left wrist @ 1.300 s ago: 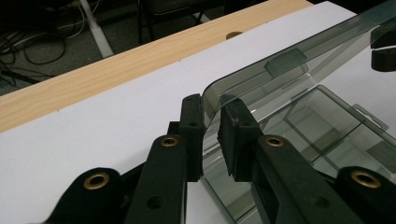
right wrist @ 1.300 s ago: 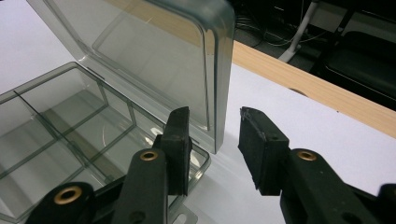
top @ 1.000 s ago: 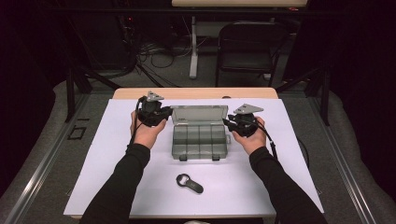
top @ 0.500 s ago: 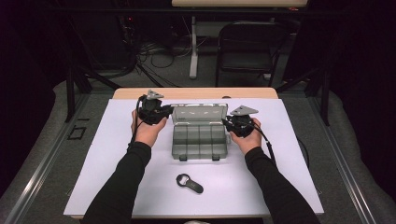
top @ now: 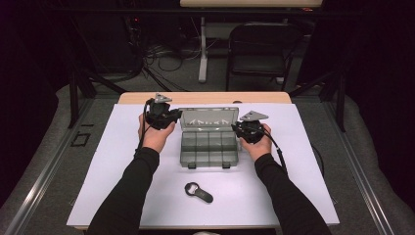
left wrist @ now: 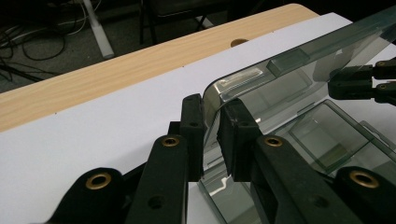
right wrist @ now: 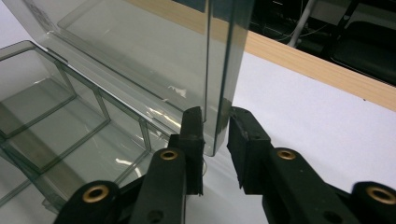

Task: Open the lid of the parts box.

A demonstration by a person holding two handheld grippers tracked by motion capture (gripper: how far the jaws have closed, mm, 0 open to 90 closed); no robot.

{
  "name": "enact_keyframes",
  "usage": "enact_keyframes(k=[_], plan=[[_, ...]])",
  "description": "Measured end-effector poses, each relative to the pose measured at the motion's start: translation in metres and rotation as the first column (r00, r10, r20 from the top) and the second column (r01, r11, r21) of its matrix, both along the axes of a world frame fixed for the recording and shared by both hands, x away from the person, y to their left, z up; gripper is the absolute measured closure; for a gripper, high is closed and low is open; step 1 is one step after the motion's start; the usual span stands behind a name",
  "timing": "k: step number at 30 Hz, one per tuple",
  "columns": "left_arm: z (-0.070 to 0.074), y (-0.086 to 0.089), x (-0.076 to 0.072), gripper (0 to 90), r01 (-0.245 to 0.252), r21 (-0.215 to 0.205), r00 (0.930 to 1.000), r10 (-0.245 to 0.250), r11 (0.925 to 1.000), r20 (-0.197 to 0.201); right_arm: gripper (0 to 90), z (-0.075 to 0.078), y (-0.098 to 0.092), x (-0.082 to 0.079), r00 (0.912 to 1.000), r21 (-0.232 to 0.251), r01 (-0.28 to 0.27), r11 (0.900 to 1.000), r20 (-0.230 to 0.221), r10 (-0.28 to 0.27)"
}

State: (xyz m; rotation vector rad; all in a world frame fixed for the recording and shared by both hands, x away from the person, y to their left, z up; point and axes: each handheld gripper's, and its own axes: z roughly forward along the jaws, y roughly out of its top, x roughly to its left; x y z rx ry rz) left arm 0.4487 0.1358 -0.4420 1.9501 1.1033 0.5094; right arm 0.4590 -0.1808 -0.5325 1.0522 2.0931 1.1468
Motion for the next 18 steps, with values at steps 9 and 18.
enact_keyframes(k=[9,18], plan=[[0.0,-0.0008,0.0035,80.7,-0.008,0.008,1.0,0.008,0.9999,0.006,82.4,-0.0001,-0.0016,0.0006,0.9999,-0.001,0.011,1.0,-0.001,-0.011],[-0.0004,-0.001,0.007,81.5,-0.012,0.008,0.9999,0.012,0.9999,0.01,84.3,-0.0003,-0.003,0.0014,0.9997,0.012,0.022,1.0,-0.011,-0.022]])
